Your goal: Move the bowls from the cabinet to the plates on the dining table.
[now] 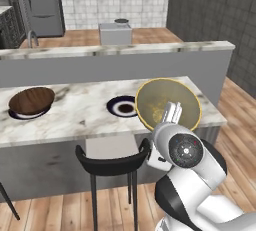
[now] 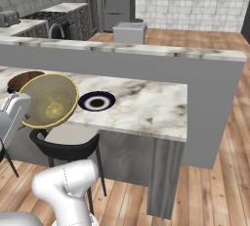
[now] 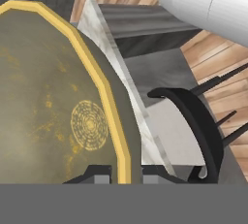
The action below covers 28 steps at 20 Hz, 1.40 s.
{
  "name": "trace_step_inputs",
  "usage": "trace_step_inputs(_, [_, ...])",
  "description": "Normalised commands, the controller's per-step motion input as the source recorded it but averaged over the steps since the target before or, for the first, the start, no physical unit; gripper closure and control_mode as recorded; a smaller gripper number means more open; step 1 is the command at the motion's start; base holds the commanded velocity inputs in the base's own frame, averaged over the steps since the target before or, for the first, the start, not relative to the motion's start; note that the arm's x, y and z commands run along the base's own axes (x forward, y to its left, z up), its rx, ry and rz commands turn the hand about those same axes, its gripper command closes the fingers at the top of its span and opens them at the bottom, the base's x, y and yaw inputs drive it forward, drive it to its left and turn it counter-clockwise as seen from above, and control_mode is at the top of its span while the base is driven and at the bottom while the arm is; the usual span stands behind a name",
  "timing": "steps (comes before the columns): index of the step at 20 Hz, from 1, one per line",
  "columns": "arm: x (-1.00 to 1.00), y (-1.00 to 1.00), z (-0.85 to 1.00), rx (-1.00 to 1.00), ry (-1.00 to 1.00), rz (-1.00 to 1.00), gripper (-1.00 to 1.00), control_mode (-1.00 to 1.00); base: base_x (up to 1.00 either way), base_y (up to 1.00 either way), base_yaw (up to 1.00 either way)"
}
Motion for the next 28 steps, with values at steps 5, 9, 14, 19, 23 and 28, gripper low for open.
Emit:
trace_step_inputs(5, [0.05, 0.07, -0.08, 0.0, 0.0, -0.02, 1.0, -1.0, 0.02, 0.07, -0.01])
trace_step_inputs(9, [0.26, 0.02, -0.02, 0.0, 0.0, -0.03, 1.0, -1.0, 0.0, 0.0, 0.0])
trace_step_inputs(14, [0.7, 0.0, 0.0, 0.0, 0.07, 0.0, 1.0, -1.0, 0.0, 0.0, 0.0])
trace_step_inputs(19, [0.89, 0.0, 0.05, 0.0, 0.12, 0.0, 1.0, -1.0, 0.0, 0.0, 0.0])
trace_step_inputs(23, [0.71, 0.0, 0.22, 0.04, 0.18, 0.0, 1.0, -1.0, 0.0, 0.0, 0.0])
trace_step_inputs(28, [0.54, 0.0, 0.03, 0.04, 0.2, 0.01, 1.0, -1.0, 0.0, 0.0, 0.0])
